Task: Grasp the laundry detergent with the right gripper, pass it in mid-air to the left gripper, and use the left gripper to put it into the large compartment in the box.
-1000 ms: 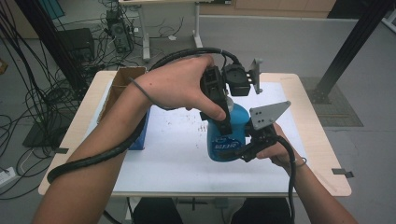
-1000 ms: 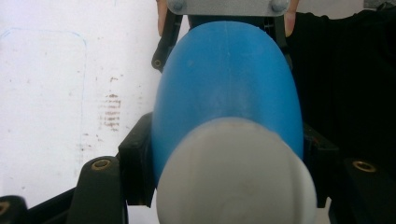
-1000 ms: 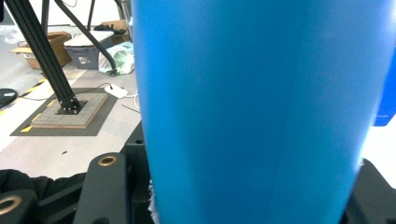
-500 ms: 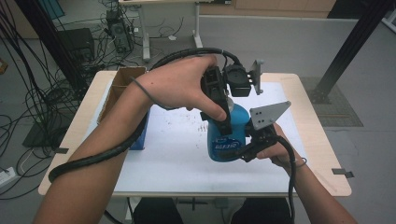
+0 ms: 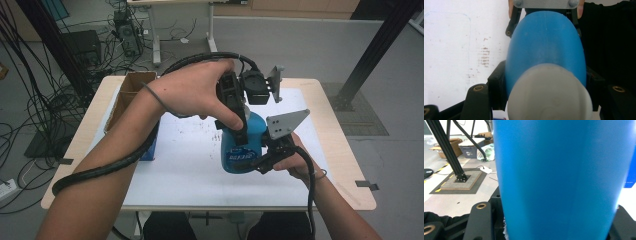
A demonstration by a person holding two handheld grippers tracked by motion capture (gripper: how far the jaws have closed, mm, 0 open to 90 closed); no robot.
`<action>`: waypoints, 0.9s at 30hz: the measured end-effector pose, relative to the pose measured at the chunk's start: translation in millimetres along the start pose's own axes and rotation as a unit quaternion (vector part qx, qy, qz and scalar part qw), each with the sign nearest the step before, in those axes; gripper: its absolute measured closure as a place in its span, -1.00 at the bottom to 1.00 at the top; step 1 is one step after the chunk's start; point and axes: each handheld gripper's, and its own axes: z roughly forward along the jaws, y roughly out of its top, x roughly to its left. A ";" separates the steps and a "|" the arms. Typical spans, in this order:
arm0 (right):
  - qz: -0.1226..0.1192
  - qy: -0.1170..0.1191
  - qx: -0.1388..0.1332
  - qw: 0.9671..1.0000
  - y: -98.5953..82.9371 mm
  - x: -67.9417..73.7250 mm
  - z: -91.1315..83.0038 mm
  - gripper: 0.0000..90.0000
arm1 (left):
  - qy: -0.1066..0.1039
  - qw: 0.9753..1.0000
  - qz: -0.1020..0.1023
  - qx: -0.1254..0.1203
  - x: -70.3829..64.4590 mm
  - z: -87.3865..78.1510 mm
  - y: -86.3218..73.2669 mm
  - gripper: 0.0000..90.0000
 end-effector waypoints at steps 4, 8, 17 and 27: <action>-0.001 0.001 -0.001 1.000 0.2 -0.4 1.0 -0.10 | 0.000 1.000 0.000 0.005 0.0 -0.4 1.0 -0.16; -0.001 0.001 -0.004 1.000 0.6 -0.9 1.1 -0.10 | 0.000 1.000 -0.001 0.002 1.0 -1.5 0.2 -0.16; 0.002 0.003 -0.015 1.000 -0.8 -0.7 3.5 -0.11 | -0.002 1.000 0.000 0.004 0.6 -1.8 2.6 -0.16; 0.007 -0.014 -0.027 1.000 -3.0 -2.6 2.8 -0.35 | 0.001 1.000 -0.002 0.010 0.0 0.2 1.4 -0.16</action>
